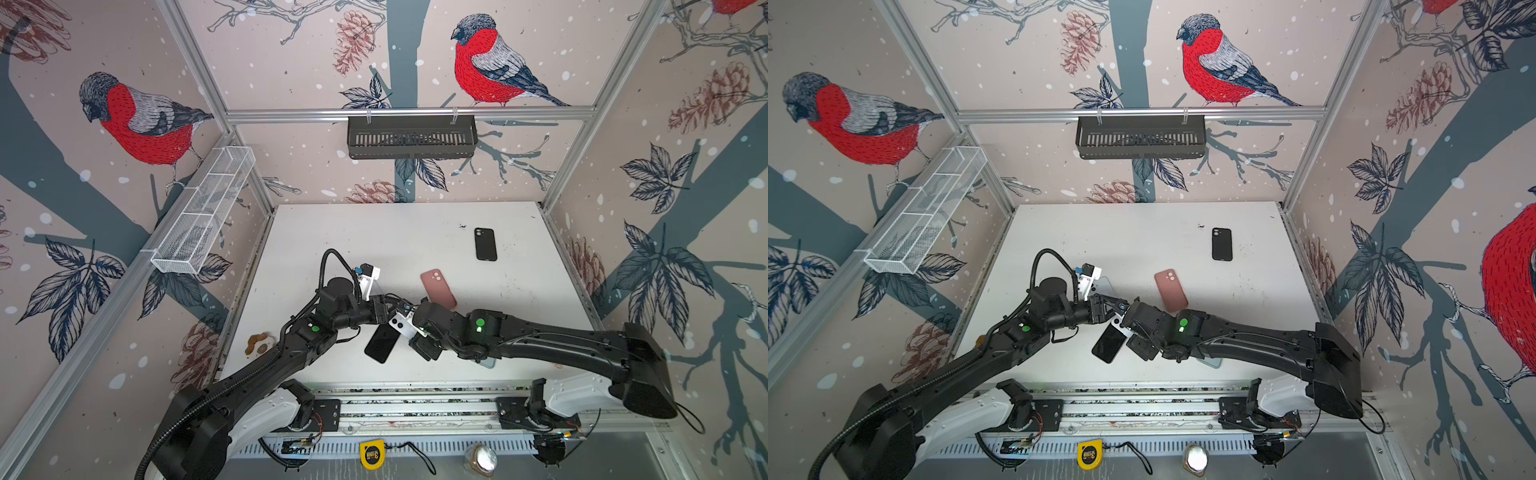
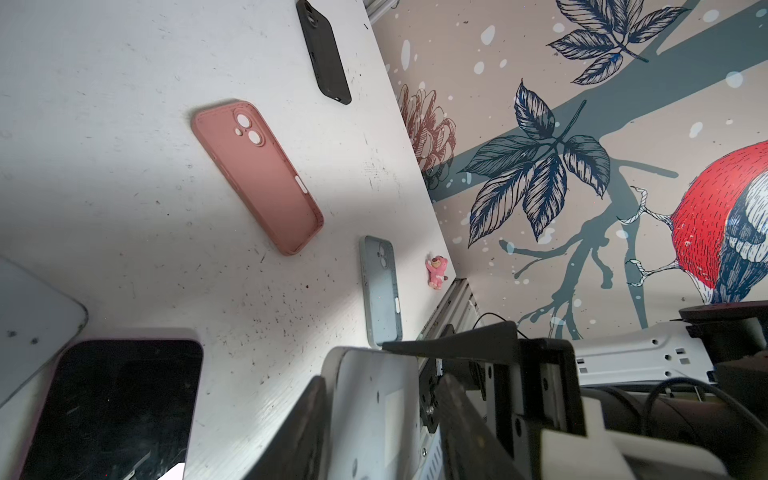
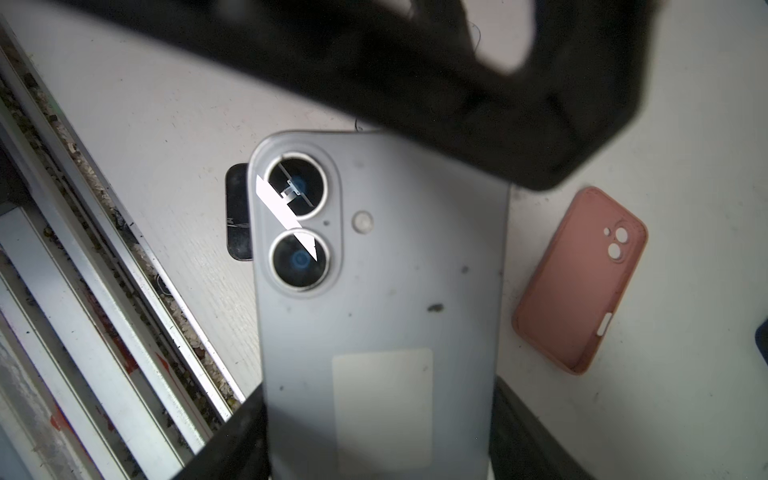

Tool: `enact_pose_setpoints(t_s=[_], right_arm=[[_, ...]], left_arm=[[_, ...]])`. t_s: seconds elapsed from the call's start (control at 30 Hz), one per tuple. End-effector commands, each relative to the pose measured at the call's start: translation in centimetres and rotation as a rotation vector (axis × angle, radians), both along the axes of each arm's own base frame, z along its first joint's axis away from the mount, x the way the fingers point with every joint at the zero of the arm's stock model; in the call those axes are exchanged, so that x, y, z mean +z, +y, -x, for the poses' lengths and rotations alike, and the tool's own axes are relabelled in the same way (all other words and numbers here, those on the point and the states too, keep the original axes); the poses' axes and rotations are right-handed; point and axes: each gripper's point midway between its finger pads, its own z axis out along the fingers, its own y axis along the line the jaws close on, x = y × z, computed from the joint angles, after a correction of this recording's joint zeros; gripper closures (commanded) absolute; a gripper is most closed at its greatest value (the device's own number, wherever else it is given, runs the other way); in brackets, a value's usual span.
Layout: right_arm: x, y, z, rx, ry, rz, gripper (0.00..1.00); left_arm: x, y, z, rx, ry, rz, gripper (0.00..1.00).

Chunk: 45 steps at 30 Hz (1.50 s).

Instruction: Put the phone into the phone case

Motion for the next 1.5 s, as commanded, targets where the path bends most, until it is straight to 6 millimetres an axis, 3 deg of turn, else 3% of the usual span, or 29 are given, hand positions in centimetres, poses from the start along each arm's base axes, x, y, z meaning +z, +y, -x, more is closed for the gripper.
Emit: enact_pose_setpoints(t_s=[0.0,0.07,0.17,0.37,0.77,0.83,0.9,0.97,1.07,1.2,1.37,1.47], right_arm=[[2.0,0.9,-0.9,-0.033,-0.053,-0.072,0.43],[2.2,0.8,-0.9,-0.033,-0.056,-0.073,0.43],[2.3,0.8,-0.7,-0.031,-0.058,-0.076,0.43],[2.5,1.0,-0.4,-0.024,-0.060,-0.080,0.43],[3.3,1.3,-0.6,-0.023,-0.083,-0.082,0.41],[3.4,1.2,-0.7,-0.025,-0.090,-0.080,0.35],[3.4,0.9,-0.8,-0.032,-0.098,-0.078,0.18],[3.9,0.6,-0.9,-0.039,-0.108,-0.090,0.07],[5.7,-0.1,-1.0,-0.052,-0.118,-0.158,0.02],[9.5,-2.1,-2.0,-0.125,-0.113,-0.339,0.00],[13.8,-8.6,-5.8,-0.404,-0.083,-0.637,0.00],[14.8,-11.7,-6.7,-0.505,-0.053,-0.789,0.00]], left_arm=[[0.5,-0.4,0.6,-0.036,-0.003,0.016,0.53],[0.1,0.1,0.3,-0.003,-0.002,-0.014,0.40],[-0.1,0.4,0.2,0.011,-0.008,-0.030,0.41],[0.7,-0.2,0.7,-0.023,-0.005,0.025,0.61],[1.6,-1.1,1.2,-0.088,0.009,0.085,0.83],[2.1,-1.1,1.3,-0.090,-0.006,0.092,0.92],[2.7,-1.1,1.1,-0.088,-0.027,0.081,1.00],[3.2,-1.0,0.6,-0.084,-0.061,0.040,1.00],[3.7,-0.6,-0.4,-0.064,-0.114,-0.070,1.00],[5.5,0.3,-2.1,-0.043,-0.224,-0.231,1.00],[9.9,0.4,-3.9,-0.058,-0.388,-0.355,1.00],[12.1,0.7,-4.8,-0.047,-0.485,-0.426,1.00]])
